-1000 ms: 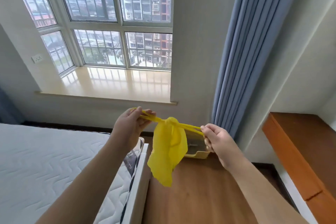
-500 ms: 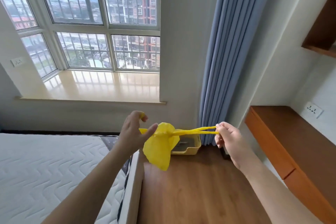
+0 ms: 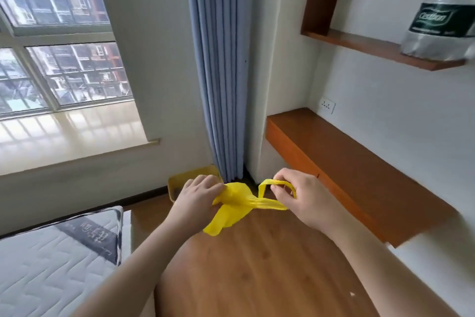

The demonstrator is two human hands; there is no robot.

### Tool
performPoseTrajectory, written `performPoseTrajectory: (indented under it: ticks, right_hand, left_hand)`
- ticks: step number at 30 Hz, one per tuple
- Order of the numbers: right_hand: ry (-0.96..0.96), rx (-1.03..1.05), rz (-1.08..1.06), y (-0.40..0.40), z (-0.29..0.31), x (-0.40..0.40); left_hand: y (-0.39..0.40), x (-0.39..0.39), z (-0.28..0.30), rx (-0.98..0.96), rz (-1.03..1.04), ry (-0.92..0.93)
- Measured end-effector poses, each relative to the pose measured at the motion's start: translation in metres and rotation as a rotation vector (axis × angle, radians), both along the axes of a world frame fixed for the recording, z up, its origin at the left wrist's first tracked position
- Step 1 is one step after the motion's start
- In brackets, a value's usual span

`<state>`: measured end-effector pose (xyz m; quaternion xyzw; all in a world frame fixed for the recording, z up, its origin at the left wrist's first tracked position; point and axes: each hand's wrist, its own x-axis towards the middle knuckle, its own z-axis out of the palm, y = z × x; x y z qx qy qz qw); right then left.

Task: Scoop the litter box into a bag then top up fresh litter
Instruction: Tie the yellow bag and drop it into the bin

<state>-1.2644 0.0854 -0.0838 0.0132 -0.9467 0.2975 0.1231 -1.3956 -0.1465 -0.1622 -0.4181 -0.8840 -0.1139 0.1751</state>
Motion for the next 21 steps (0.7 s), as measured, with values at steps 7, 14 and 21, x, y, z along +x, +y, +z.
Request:
performPoseTrajectory:
  ticks: [7,14,21]
  right_hand:
    - [0.071,0.184,-0.153,0.054,-0.035,0.106]
    - [0.080,0.245,-0.488,0.141,-0.067,0.286]
    - [0.048,0.330,-0.788,0.175,-0.087,0.443]
  left_hand:
    - [0.135,0.091,0.013,0.033,-0.277,0.088]
    - [0.268,0.241,0.004,0.118,-0.609,0.177]
    - [0.353,0.387,-0.009,0.116,-0.847,0.102]
